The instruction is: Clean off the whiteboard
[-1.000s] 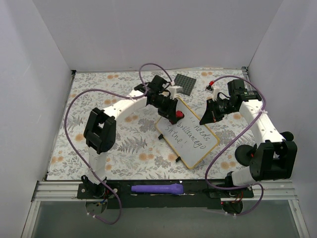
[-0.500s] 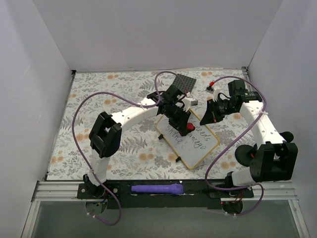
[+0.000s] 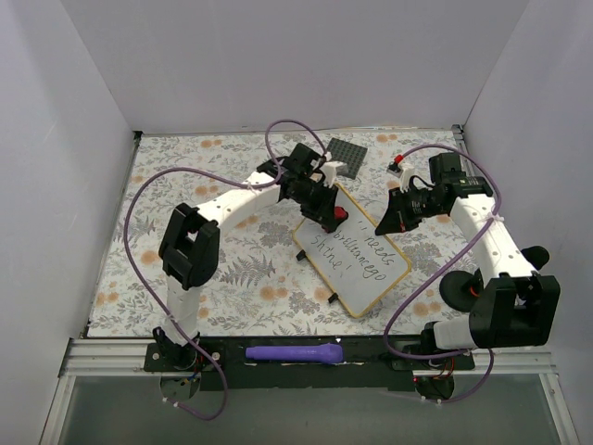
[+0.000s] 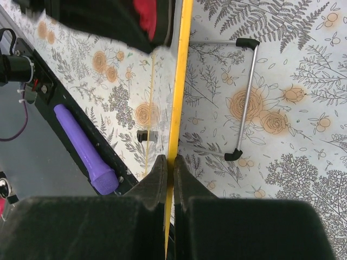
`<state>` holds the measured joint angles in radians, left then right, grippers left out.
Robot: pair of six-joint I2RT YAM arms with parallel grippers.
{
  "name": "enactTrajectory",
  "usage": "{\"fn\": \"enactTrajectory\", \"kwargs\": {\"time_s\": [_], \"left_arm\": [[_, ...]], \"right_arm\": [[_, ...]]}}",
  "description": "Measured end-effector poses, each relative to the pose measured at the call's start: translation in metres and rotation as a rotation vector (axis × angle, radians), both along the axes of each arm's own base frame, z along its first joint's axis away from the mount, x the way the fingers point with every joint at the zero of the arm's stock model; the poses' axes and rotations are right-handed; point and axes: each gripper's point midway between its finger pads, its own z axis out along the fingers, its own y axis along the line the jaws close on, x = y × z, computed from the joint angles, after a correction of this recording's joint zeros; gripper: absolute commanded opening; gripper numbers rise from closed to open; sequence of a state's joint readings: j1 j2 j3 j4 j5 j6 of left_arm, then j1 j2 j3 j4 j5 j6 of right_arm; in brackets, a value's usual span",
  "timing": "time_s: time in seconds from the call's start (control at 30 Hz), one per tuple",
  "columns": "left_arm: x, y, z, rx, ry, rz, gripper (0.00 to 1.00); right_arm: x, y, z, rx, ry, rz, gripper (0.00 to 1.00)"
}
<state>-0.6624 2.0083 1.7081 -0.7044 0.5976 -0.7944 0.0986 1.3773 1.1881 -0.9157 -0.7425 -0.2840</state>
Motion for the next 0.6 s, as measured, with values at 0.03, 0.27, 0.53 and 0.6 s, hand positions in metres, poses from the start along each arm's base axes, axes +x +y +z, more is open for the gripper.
{"fn": "enactTrajectory", "kwargs": {"time_s": [0.03,0.27,0.53,0.6], "left_arm": [[-0.008,-0.007,0.0,-0.002,0.0,-0.021,0.0],[-0.075,-0.055,0.004,-0.031,0.039,-0.165,0.0],[-0.048,-0.044,0.011,-0.044,0.032,-0.096,0.0],[-0.023,-0.035,0.018,-0.053,0.006,-0.043,0.0]], "right_arm": [[0.0,0.0,0.0,0.001,0.001,-0.007,0.01],[0.001,0.0,0.0,0.006,-0.005,-0.029,0.01],[0.002,0.001,0.0,0.022,-0.028,-0.032,0.01],[0.002,0.001,0.001,0.023,-0.037,-0.032,0.01]]}}
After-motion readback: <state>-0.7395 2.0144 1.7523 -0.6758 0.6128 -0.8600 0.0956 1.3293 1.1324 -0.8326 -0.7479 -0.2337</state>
